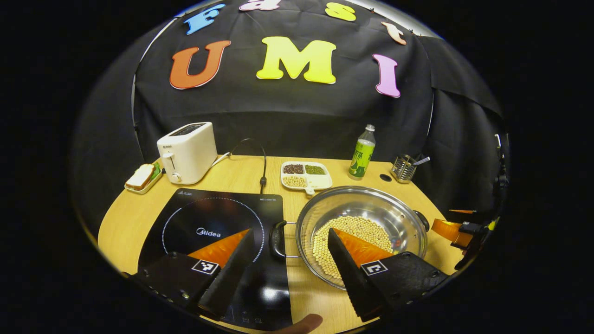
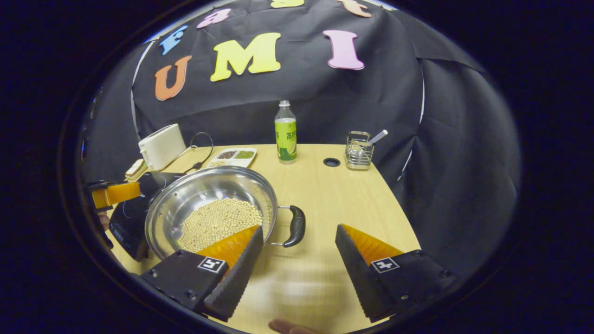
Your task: First push the handle of the pot to place it horizontally, then grasp the pot with both hands and set it on the induction cooktop.
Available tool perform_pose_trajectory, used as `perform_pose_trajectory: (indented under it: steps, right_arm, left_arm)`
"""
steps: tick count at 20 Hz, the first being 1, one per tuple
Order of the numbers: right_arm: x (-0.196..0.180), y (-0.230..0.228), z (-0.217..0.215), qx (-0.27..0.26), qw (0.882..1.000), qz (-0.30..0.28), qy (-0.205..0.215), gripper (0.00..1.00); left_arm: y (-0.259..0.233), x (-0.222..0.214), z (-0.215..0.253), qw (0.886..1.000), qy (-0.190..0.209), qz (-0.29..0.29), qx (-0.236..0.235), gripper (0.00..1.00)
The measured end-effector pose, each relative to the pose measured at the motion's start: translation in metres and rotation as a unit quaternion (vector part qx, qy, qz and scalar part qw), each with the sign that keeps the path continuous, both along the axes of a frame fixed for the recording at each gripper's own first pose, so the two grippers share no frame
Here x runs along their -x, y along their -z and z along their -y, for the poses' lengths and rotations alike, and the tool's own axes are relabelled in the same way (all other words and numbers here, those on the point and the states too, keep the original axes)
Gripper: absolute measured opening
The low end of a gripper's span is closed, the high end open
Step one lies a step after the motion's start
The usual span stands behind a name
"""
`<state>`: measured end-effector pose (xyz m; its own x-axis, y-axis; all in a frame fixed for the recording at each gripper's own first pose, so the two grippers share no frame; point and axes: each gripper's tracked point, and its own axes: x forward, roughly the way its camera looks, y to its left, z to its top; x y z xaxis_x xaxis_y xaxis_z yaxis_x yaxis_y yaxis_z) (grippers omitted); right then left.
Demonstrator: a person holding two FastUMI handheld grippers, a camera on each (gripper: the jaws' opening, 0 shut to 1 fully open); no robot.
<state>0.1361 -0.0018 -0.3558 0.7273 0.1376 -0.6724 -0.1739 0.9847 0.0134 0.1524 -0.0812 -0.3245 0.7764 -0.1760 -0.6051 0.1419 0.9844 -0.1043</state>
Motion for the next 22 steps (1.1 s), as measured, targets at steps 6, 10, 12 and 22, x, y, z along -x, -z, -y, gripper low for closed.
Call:
perform_pose_trajectory:
  steps: [6,10,12,22]
  right_arm:
    - [-0.025,0.019,-0.015,-0.001,1.000,-0.008,0.004,0.99]
    - [-0.039,0.034,-0.018,0.007,1.000,-0.009,0.010,0.99]
    - [-0.045,0.040,-0.016,0.012,1.000,-0.009,0.015,0.99]
    - [-0.054,0.052,-0.028,-0.004,1.000,-0.016,0.006,0.89]
  left_arm:
    - [0.032,-0.015,-0.004,0.999,-0.006,-0.023,-0.023,0.95]
    - [0.048,-0.022,0.001,0.999,-0.002,-0.035,-0.018,0.95]
    - [0.055,-0.026,0.002,0.999,0.002,-0.041,-0.019,0.95]
    - [0.067,-0.036,0.002,0.999,-0.007,-0.039,-0.026,0.63]
